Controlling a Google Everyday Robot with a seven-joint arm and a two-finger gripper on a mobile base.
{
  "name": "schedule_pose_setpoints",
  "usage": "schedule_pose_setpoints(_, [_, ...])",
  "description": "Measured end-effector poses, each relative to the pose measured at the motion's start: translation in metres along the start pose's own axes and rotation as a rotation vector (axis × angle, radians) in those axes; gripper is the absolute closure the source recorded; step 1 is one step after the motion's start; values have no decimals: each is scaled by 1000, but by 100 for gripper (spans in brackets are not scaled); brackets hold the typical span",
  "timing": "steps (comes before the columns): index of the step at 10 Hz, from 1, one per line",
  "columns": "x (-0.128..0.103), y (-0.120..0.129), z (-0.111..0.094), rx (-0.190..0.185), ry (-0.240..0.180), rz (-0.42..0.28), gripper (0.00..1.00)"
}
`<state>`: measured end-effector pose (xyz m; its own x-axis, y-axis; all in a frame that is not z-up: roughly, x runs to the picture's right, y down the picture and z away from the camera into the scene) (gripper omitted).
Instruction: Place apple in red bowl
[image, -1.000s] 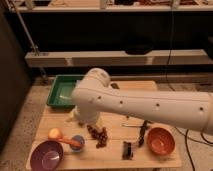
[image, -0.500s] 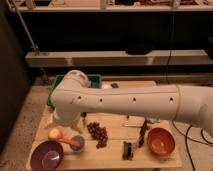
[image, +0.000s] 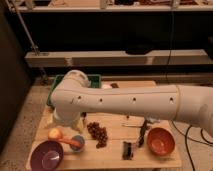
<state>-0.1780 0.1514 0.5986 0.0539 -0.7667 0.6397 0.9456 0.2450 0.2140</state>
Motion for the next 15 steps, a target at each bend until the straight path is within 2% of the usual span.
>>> schedule_pose_setpoints(2, [3, -11, -4, 34, -1, -50, 20])
schedule_pose_setpoints(4, [5, -46, 5, 64, -25, -135, 20])
schedule_pose_setpoints(6, [6, -74, 27, 65, -81, -192, 20])
schedule_pose_setpoints(7, [7, -80, 47, 62, -118, -209, 20])
schedule_pose_setpoints(9, [8, -75, 79, 37, -157, -222, 20])
schedule_pose_setpoints(11, [14, -53, 107, 7, -193, -219, 20])
schedule_pose_setpoints(12, [18, -45, 115, -3, -205, -216, 20])
schedule_pose_setpoints(15, [26, -52, 132, -40, -217, -238, 20])
